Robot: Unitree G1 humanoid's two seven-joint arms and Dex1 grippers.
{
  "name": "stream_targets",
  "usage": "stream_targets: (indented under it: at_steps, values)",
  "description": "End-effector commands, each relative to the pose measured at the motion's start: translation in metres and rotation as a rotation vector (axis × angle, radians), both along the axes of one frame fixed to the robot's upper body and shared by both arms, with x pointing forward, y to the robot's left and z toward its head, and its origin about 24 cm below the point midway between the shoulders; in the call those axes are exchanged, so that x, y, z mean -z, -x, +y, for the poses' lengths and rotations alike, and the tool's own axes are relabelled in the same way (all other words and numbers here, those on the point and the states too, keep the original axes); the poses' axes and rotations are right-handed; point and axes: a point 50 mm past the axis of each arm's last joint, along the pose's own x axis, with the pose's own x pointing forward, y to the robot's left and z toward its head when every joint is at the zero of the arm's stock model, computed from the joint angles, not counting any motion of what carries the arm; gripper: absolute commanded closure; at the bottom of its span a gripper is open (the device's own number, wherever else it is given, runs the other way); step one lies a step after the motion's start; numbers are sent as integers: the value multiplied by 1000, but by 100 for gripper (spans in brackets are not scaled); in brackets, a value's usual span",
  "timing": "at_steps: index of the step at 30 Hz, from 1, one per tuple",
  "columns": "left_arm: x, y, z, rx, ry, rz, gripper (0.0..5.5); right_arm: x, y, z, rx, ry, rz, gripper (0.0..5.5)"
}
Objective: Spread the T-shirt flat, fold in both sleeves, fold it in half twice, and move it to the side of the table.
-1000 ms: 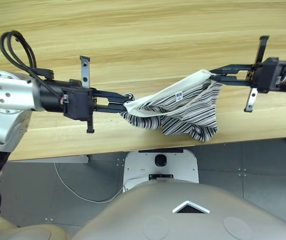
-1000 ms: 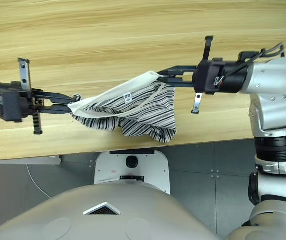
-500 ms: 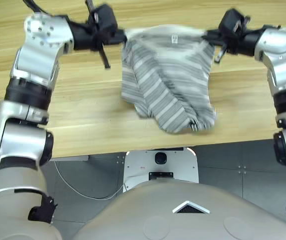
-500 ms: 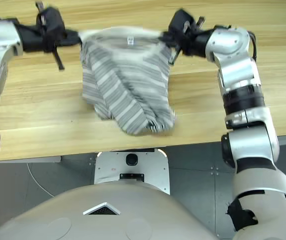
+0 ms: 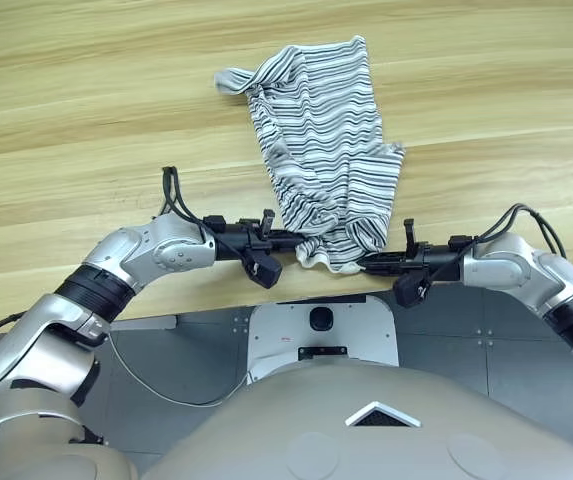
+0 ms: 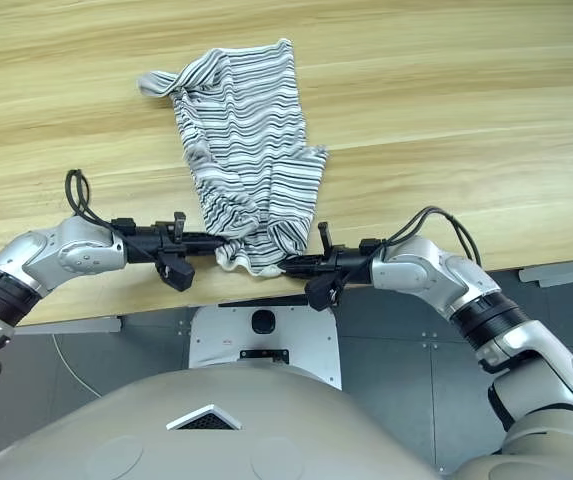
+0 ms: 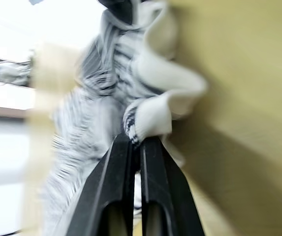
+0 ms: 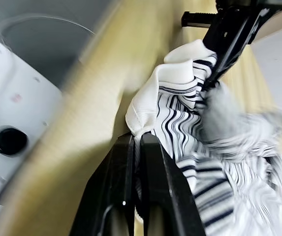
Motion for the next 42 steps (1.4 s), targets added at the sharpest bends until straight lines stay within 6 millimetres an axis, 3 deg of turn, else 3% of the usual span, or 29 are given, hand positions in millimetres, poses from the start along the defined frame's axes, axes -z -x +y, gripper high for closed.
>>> stream_targets:
  at_steps: [1, 4, 7, 12, 17, 24, 29, 33, 38, 42]
  values:
    - [31, 72, 44, 20, -376, 766, 538, -10, 23, 4, -49, 2, 191, 540]
    - [23, 65, 29, 19, -280, 771, 538, -15, 15, 11, -10, -59, 145, 540]
    - [20, 54, 30, -31, -252, 746, 538, -17, 6, 10, 52, -102, 119, 540]
    - [-23, 12, 26, -165, -13, 624, 538, -24, -1, 6, 123, -147, 116, 540]
    - [-37, -6, 27, -234, 102, 549, 538, -26, -3, 7, 142, -164, 118, 540]
    - [-58, -4, 25, -210, 248, 676, 538, -30, -2, 4, 117, -141, 153, 540]
    - [-35, 22, 45, -204, 2, 851, 538, -33, 6, -1, 79, -90, 228, 540]
    - [-27, 20, 41, -220, -22, 794, 538, -33, 0, -3, 109, -59, 214, 540]
    - [-27, 9, 35, -235, 31, 713, 458, -32, -2, -5, 116, -25, 234, 449]
    - [-34, 12, 39, -236, 64, 774, 393, -30, 4, -13, 95, 53, 311, 372]
